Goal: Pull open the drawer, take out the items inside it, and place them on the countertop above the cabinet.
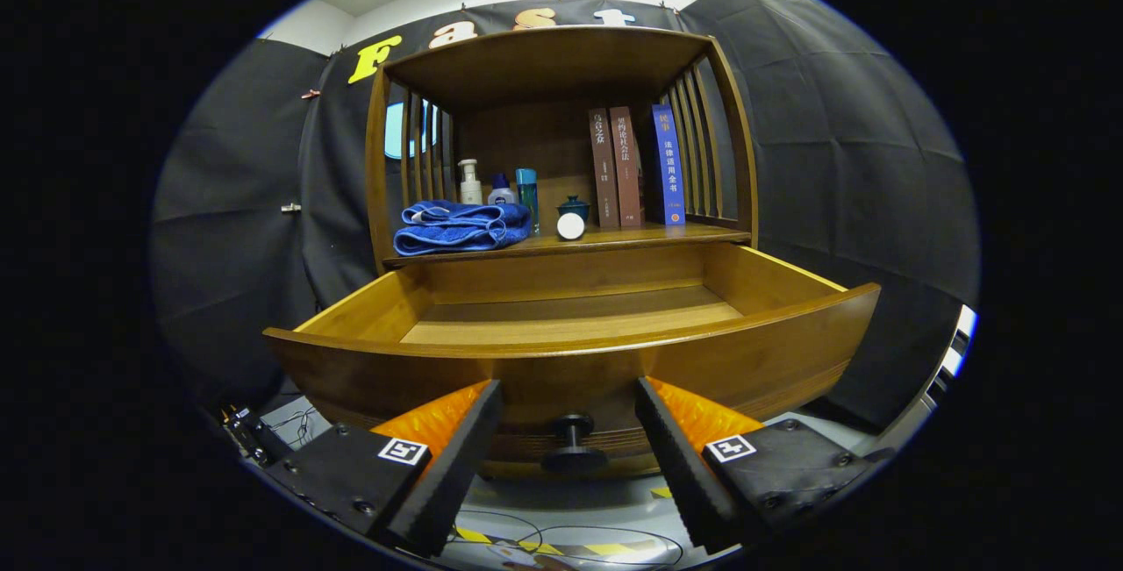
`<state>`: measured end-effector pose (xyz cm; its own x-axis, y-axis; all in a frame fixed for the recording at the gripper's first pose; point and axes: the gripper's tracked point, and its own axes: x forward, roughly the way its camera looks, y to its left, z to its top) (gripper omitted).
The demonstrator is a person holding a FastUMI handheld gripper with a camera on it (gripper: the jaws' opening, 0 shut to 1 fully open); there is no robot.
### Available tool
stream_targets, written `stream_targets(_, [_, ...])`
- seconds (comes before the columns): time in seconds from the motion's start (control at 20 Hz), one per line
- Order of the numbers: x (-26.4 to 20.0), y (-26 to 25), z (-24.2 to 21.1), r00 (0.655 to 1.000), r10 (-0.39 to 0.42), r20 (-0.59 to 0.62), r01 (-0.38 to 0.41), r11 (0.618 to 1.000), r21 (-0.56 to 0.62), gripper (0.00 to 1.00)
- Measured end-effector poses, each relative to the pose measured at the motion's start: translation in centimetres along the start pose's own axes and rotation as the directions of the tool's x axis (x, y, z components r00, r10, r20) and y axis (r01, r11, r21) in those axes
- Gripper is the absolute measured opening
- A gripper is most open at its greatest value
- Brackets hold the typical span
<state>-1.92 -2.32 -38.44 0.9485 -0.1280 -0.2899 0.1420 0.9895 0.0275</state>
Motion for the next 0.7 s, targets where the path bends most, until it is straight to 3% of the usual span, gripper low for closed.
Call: stream_targets(0.7, [10.9,-0.1,3.3,1.000,-0.007,0.023,0.007,1.000,-0.007,0.99])
